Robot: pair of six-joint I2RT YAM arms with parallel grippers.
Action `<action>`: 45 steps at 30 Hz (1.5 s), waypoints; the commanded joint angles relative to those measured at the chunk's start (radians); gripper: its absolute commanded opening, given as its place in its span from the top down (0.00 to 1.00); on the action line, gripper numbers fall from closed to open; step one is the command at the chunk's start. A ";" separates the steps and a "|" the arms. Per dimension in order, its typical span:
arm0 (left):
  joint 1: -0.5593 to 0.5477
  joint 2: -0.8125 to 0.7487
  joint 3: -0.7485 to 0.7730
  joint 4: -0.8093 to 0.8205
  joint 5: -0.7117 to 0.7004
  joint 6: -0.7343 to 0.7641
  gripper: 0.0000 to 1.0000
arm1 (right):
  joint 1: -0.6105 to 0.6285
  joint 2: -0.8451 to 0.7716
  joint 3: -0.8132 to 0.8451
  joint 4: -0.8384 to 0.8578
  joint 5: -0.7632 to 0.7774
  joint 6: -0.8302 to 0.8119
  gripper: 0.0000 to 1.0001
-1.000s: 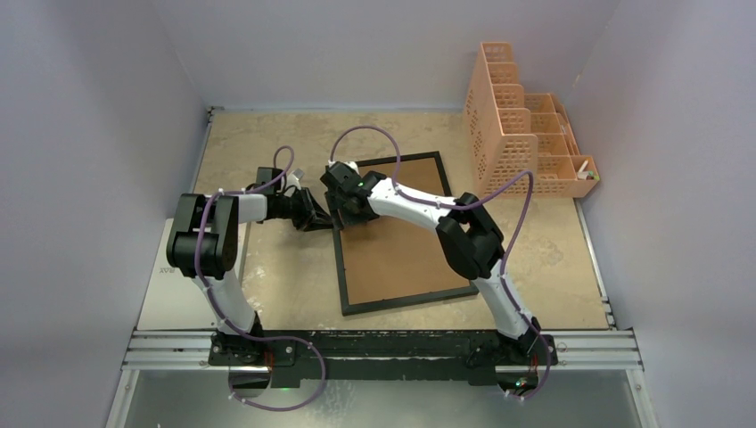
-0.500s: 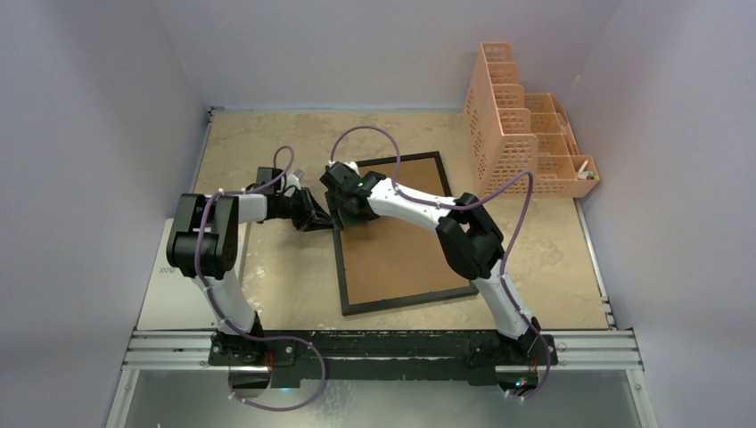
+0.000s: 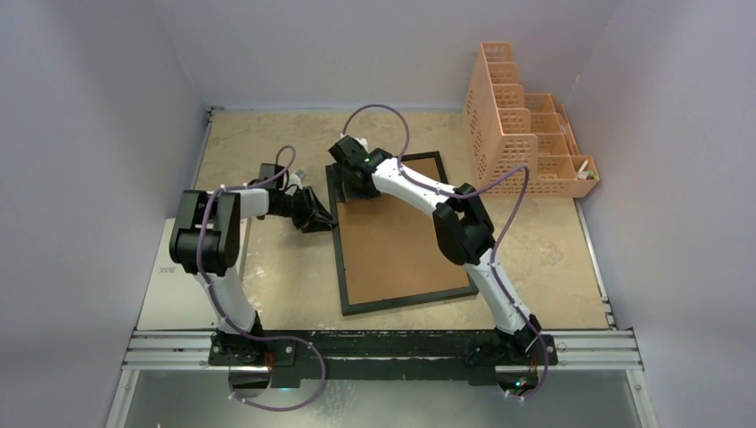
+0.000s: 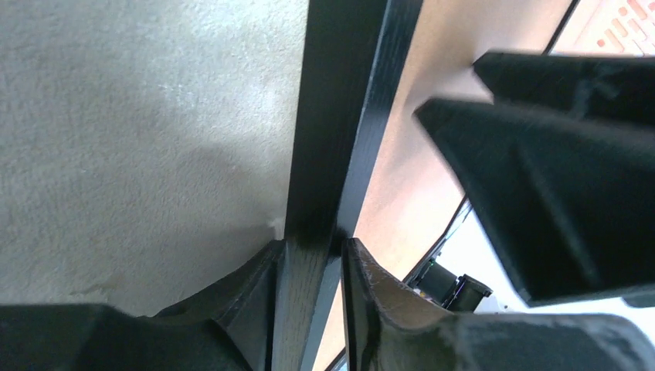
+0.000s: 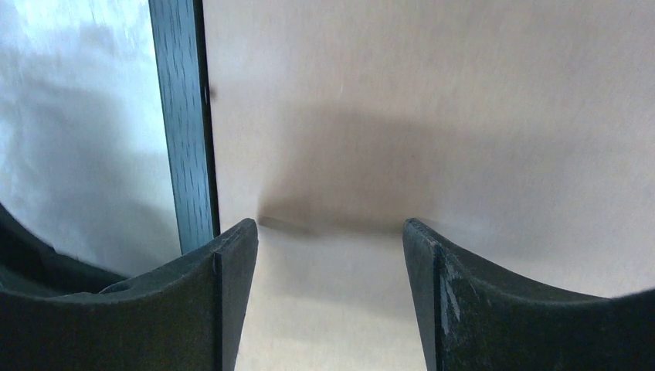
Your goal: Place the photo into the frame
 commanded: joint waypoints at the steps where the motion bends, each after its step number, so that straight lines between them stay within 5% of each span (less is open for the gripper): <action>1: -0.029 0.053 0.012 -0.116 -0.129 0.055 0.65 | -0.003 0.086 0.130 -0.050 0.051 -0.032 0.29; 6: -0.030 0.078 0.036 -0.119 -0.135 0.051 0.64 | -0.022 0.122 0.184 -0.016 0.057 -0.038 0.29; 17: -0.031 0.116 -0.002 -0.101 -0.108 0.045 0.86 | -0.048 0.122 0.156 0.140 -0.002 -0.007 0.29; 45: -0.032 0.124 -0.019 -0.096 -0.115 0.049 0.89 | -0.051 0.231 0.139 0.069 0.028 -0.069 0.27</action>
